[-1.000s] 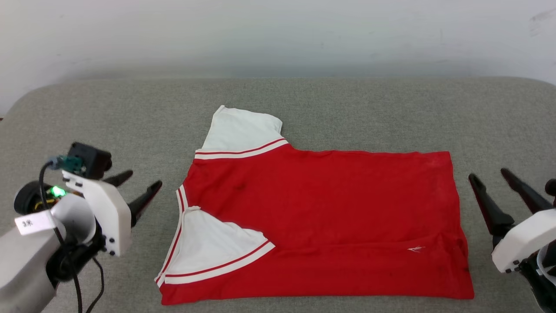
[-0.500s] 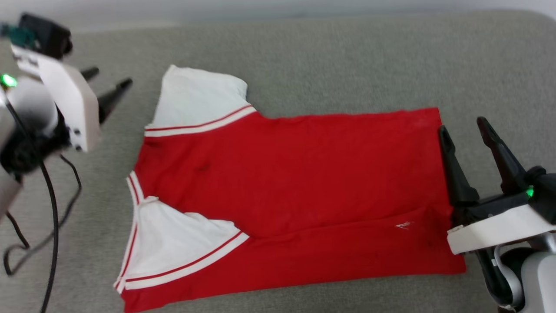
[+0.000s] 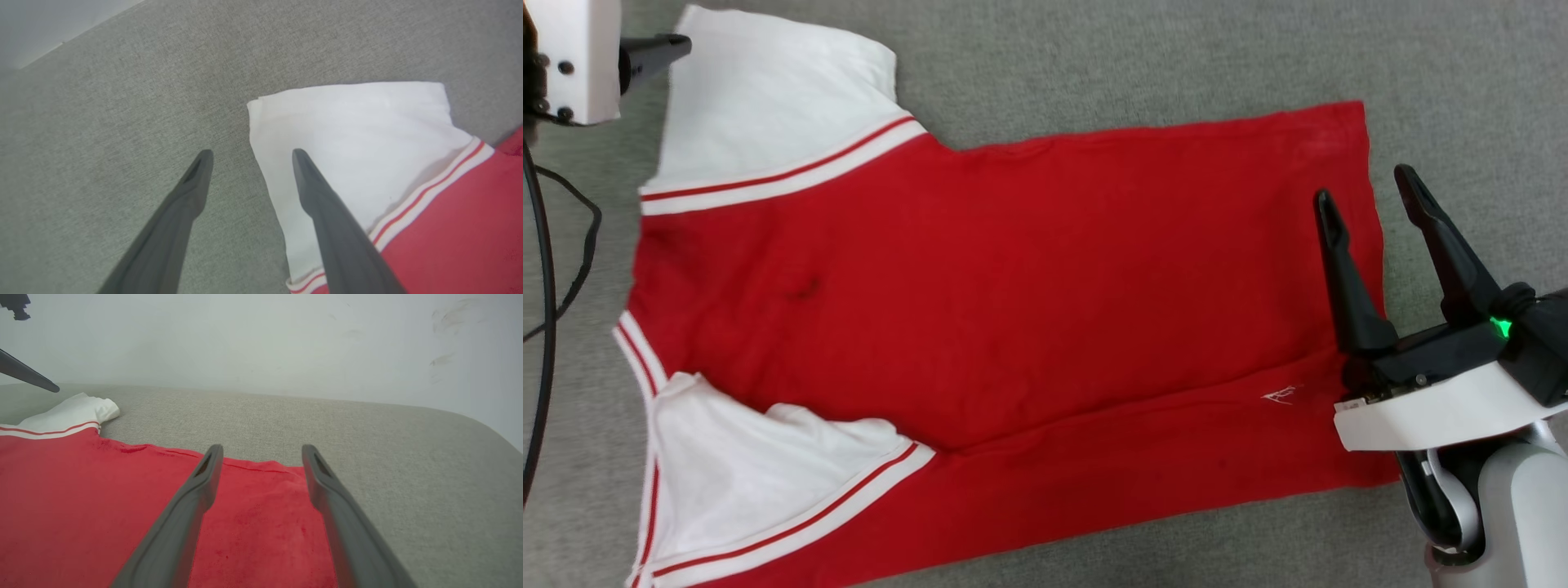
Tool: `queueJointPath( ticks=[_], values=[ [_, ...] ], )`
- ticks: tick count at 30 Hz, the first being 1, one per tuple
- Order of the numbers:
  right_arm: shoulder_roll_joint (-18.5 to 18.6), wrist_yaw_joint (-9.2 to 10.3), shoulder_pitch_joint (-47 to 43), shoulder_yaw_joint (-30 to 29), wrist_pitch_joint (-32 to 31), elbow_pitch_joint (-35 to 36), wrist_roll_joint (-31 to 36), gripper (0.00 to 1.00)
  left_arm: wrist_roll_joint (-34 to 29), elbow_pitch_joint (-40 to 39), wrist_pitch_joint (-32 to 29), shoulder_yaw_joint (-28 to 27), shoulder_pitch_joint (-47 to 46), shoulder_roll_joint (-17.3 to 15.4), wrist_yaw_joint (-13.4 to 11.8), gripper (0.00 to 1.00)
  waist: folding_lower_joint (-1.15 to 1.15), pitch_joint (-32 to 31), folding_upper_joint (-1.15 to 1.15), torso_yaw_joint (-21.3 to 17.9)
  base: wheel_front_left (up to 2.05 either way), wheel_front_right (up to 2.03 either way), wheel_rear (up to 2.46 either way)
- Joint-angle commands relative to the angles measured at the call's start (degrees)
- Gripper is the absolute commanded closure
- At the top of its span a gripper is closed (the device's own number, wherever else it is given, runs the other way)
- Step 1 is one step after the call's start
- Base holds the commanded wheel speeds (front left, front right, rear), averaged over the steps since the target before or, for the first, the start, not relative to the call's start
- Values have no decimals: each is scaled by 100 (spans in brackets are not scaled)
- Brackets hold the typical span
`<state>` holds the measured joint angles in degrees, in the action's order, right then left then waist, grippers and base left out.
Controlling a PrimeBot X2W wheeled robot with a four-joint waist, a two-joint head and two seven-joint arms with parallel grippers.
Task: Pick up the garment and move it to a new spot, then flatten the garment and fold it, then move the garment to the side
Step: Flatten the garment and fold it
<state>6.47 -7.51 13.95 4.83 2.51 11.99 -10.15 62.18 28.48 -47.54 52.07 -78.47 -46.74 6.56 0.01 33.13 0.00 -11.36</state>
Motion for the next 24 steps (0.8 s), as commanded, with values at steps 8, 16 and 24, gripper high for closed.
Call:
queueJointPath(
  ticks=[8, 16, 24],
  values=[
    [-91, 5, 153, 19, 93, 19, 76, 0, -267, 342, -261, 319, -198, 143, 35, 0, -1, 415, 0, -173, 0, 0, 0],
    [-95, 5, 279, -9, 115, 16, 70, 0, -241, 407, -371, 762, 104, 118, 83, 100, -1, 392, 0, -179, 0, 0, 0],
    [479, 6, 557, -187, -358, 86, 95, 0, -229, 222, 365, 791, -106, 219, 86, 100, -1, -2, 0, 4, 0, 0, 0]
  ],
)
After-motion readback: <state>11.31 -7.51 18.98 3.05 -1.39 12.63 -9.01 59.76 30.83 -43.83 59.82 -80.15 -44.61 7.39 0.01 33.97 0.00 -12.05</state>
